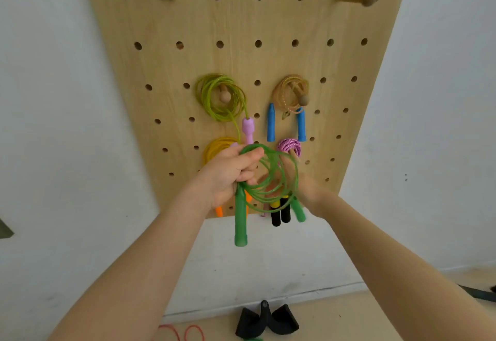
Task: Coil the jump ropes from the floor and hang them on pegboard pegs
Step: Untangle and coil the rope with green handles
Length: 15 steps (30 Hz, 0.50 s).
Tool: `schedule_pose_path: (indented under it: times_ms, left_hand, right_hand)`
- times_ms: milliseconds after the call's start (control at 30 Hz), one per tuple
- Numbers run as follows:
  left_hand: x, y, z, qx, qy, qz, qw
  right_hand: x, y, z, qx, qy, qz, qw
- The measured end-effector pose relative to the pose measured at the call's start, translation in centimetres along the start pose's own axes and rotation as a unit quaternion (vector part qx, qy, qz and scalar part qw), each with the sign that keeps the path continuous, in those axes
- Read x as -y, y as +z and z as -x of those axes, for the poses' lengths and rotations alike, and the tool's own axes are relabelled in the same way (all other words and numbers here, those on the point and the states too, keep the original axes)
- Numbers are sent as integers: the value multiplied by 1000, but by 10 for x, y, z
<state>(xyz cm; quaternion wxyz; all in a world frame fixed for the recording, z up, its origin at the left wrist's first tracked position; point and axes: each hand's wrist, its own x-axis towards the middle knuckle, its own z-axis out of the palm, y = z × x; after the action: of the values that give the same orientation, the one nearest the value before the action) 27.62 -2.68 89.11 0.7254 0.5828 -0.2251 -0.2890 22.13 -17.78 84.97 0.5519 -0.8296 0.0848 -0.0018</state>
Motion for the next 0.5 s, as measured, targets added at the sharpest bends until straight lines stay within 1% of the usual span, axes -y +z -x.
schedule_pose_path:
  times_ms: [33, 67, 100, 133, 167, 200, 267, 300, 333, 367, 433, 467, 500]
  left_hand:
    - [-2, 9, -7, -10, 11, -20, 1000]
    - [-5, 19, -14, -22, 27, -42, 999]
    - [-9, 28, -22, -36, 47, -71, 996]
    - [-14, 37, -29, -52, 69, -109, 990]
    - [-20, 46, -35, -71, 94, -159, 980]
    - [-25, 55, -43, -93, 116, -216, 965]
    - [-34, 71, -56, -133, 159, -321, 924]
    - [-38, 78, -64, -144, 173, -348, 910]
    - [-40, 84, -70, -147, 174, -351, 908]
    - [-43, 89, -77, -142, 165, -323, 921]
    - [-47, 100, -91, -97, 135, -180, 970]
    - [-50, 106, -97, -60, 132, -101, 984]
    - [-54, 113, -103, -34, 146, -46, 988]
  right_hand:
    - [9, -11, -4, 21, -7, -105, 994]
    - [19, -25, -2, 50, -43, -183, 981]
    - [30, -37, -1, 88, -61, -238, 965]
    - [37, -52, 0, 115, -72, -253, 958]
    - [43, -65, -2, 112, -85, -250, 958]
    - [48, -76, -2, 109, -108, -216, 964]
    - [46, -98, -10, 81, -133, -143, 977]
    - [45, -110, -14, 68, -140, -112, 982]
    - [45, -121, -14, 58, -153, -84, 983]
    - [46, -132, -14, 48, -173, -61, 982]
    - [48, -154, -13, 20, -211, -49, 976]
    - [51, -165, -12, 1, -223, -68, 972]
    - [52, -178, -13, -20, -239, -97, 966]
